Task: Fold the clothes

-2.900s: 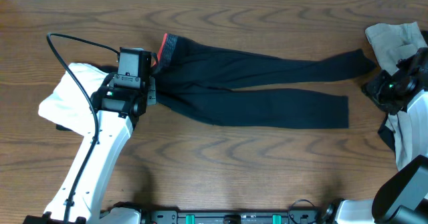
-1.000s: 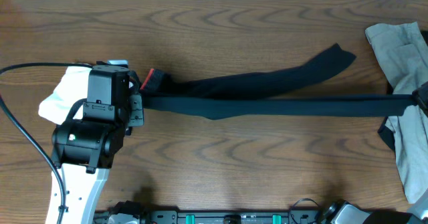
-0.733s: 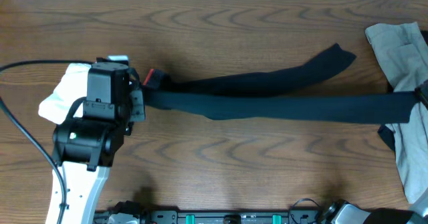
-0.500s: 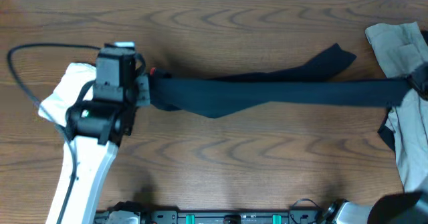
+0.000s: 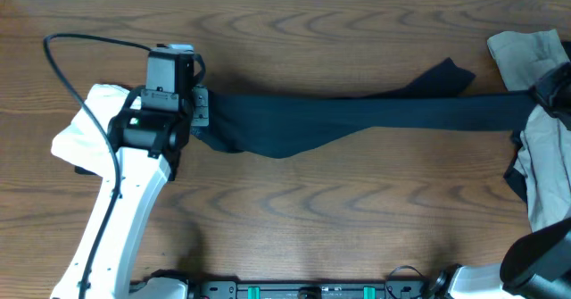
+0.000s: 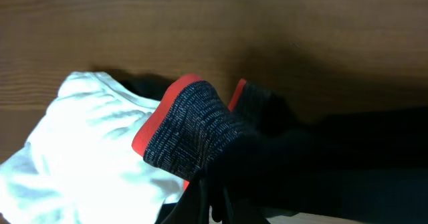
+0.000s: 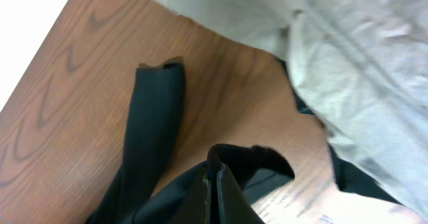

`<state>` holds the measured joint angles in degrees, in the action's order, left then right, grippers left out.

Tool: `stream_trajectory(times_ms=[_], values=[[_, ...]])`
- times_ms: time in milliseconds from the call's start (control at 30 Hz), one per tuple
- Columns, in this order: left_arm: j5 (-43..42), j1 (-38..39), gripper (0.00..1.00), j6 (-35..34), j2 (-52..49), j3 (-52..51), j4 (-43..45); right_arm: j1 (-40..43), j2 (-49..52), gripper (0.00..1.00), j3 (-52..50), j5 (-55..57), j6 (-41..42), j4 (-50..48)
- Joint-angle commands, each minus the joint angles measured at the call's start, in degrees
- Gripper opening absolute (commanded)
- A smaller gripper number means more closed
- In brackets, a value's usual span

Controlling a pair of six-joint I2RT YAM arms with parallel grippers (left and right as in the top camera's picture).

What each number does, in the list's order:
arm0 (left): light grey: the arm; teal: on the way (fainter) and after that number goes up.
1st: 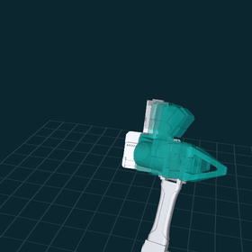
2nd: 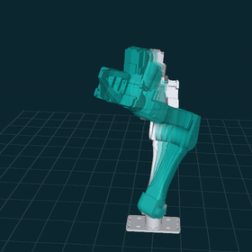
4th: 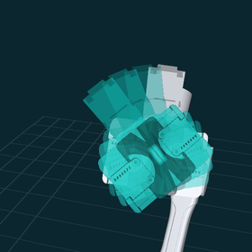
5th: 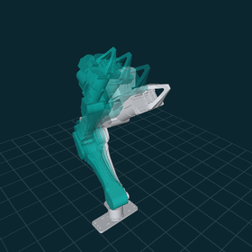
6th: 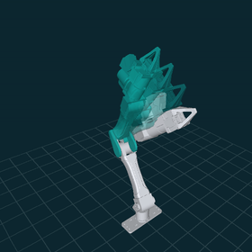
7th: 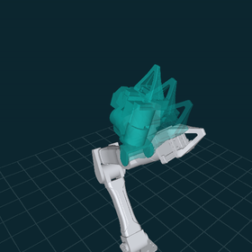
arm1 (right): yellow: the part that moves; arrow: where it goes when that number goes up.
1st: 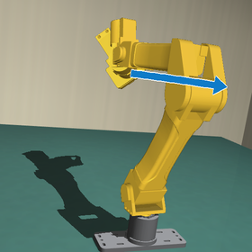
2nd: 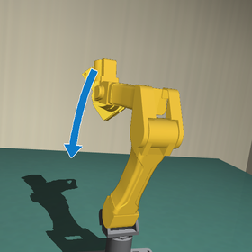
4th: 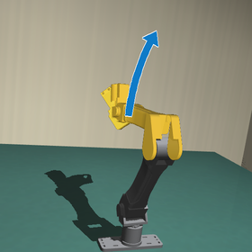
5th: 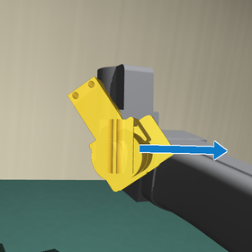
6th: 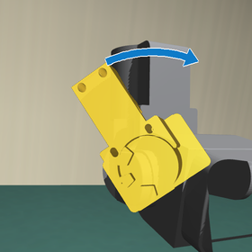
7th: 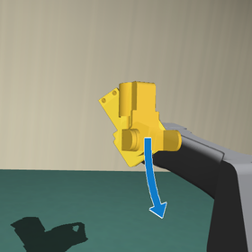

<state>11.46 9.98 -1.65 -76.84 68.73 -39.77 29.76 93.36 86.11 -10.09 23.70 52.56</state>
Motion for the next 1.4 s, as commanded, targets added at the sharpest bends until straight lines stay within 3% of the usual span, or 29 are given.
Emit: stream_trajectory(times_ms=[0,167,333,433,500,633,800,1067,1200,1367], values=[[0.5,-0.2,0.08,0.6,-3.1,1.0,0.3,-1.8,3.2,0.01,1.0,0.6,1.2,-1.0],[0.5,-0.3,0.08,1.3,-7.3,1.0,1.9,-2.1,7.8,0.02,1.0,-0.2,2.9,-4.3],[0.5,-0.3,0.16,2.1,-12.1,1.0,7.9,-2.3,12.8,0.05,1.0,-5.5,5.3,-10.9],[0.5,-0.4,0.32,2.0,-15.2,1.0,13.3,-3.1,16.2,0.11,1.0,-11.2,5.7,-18.5],[0.5,-0.5,0.47,2.0,-17.0,1.1,15.9,-3.7,18.1,0.28,1.0,-14.7,5.6,-22.8],[0.6,-1.4,0.68,1.3,-17.7,1.9,15.4,-4.2,19.4,0.36,1.0,-16.3,4.1,-23.8],[-0.5,-2.3,0.70,-2.1,-15.4,4.1,6.6,-3.4,19.4,0.41,1.1,-16.1,-2.7,-16.6],[-15.9,-2.1,0.70,-2.1,-13.9,3.3,-7.4,-3.7,19.4,0.43,1.0,-12.2,-9.6,-5.1],[-13.4,-2.2,0.71,-1.4,-15.0,0.2,-4.5,-4.2,19.4,0.43,1.0,-12.4,-9.6,-3.7],[-12.3,-2.3,0.75,1.2,-19.5,-4.1,6.1,-5.6,19.4,0.43,1.0,-12.4,-9.7,-2.4]])
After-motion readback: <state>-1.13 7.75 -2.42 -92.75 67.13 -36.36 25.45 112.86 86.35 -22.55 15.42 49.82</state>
